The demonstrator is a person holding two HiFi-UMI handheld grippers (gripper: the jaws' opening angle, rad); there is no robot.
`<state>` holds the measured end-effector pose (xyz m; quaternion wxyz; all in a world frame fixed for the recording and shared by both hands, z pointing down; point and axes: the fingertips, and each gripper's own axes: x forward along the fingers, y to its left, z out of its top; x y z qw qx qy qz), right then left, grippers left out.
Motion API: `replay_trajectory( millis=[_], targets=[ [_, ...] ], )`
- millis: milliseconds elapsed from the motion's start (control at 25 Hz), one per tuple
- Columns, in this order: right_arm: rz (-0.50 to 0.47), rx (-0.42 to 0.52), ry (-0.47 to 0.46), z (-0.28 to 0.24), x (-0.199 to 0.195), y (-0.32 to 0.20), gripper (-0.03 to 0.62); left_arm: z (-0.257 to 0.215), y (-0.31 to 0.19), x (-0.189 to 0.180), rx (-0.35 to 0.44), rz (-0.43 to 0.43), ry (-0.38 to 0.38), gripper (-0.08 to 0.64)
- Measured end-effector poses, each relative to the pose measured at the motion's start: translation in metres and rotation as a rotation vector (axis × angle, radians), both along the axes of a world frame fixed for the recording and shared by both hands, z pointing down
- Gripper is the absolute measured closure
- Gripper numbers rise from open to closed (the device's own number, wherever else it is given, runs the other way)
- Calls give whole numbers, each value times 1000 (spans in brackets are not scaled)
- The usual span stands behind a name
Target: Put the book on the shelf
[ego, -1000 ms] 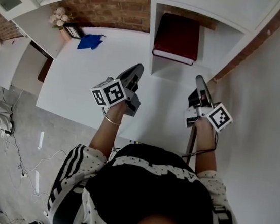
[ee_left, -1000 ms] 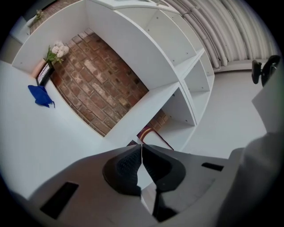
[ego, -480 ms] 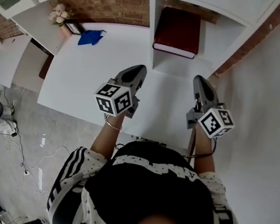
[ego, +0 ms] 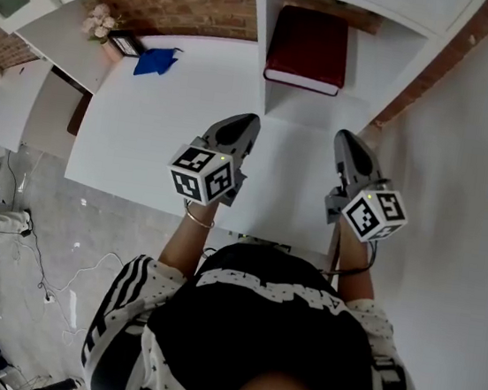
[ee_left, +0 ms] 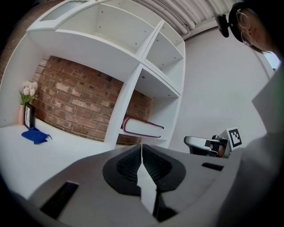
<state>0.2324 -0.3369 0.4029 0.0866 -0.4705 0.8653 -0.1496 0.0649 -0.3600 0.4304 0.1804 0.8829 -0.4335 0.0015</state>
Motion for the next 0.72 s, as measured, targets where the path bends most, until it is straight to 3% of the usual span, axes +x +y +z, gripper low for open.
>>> replay_trajectory(
  millis=[720],
  targets=[
    [-44,6,3,-2,-12,4,560,-6,6,-4,0,-17,-7,517]
  ],
)
